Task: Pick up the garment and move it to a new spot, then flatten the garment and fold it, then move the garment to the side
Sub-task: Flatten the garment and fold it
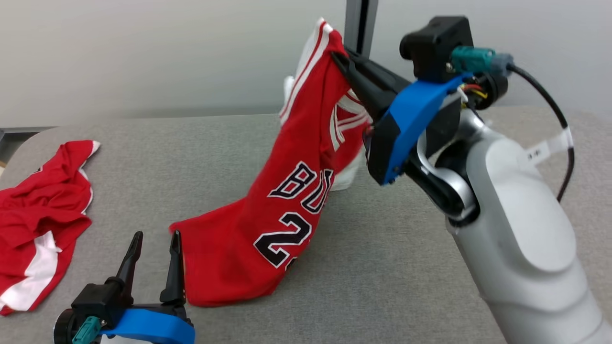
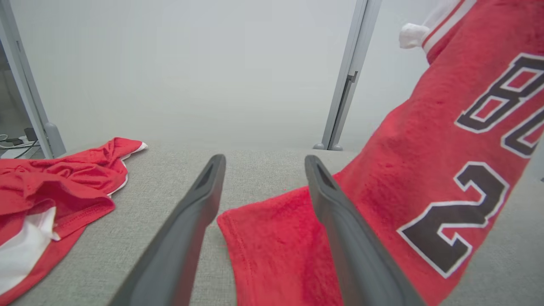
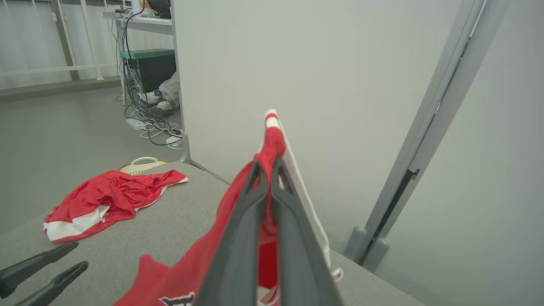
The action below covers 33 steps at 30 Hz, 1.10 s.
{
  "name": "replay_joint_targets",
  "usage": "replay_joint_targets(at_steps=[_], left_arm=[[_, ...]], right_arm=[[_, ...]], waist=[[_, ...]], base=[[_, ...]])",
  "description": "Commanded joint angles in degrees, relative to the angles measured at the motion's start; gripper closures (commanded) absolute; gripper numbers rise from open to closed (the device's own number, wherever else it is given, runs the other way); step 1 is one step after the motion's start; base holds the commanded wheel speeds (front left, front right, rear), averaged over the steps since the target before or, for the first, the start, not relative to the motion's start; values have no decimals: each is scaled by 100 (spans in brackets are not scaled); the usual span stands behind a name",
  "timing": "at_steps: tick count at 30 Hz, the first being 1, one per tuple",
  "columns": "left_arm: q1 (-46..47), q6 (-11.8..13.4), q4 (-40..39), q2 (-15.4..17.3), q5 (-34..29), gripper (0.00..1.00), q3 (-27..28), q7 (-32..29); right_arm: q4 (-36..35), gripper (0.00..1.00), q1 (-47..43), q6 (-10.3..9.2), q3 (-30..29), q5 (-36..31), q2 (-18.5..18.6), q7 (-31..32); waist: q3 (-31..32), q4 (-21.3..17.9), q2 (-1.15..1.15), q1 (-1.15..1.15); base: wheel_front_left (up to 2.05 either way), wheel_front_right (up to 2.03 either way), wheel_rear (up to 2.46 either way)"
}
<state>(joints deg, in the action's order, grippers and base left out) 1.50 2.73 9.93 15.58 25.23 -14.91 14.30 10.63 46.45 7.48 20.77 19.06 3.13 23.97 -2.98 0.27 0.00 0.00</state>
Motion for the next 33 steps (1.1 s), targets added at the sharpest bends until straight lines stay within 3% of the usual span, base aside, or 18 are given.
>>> replay_joint_targets(at_steps=[1, 10, 16, 22, 27, 33], left_arm=[[-34, 29, -26, 14, 17, 0, 39, 39], [-91, 107, -121, 10, 2, 0, 114, 59], [42, 116, -182, 13, -33, 0, 96, 69], [221, 70, -223, 5, -73, 0, 18, 60], [437, 11, -217, -8, -110, 0, -84, 23], [701, -89, -170, -48, -164, 0, -206, 34]], right_arm=[[-370, 100, -244, 3, -34, -73, 44, 164], [-2714, 100, -1336, 2, -139, -160, 211, 1288], [-3259, 100, -1454, 2, -450, -248, 144, 1501], [-2102, 100, -1418, 3, -1283, -440, 111, 1369], [-463, 100, -878, 3, -2003, -840, 228, 647], [1331, 100, -180, 3, -2407, -1149, 407, -296]], waist=[[-2, -119, 0, 0], [-71, -411, 0, 0], [-194, -447, 0, 0], [-422, -305, 0, 0], [-699, -45, 0, 0], [-1042, 370, 0, 0]], base=[[0, 0, 0], [0, 0, 0], [0, 0, 0], [0, 0, 0], [0, 0, 0], [0, 0, 0]])
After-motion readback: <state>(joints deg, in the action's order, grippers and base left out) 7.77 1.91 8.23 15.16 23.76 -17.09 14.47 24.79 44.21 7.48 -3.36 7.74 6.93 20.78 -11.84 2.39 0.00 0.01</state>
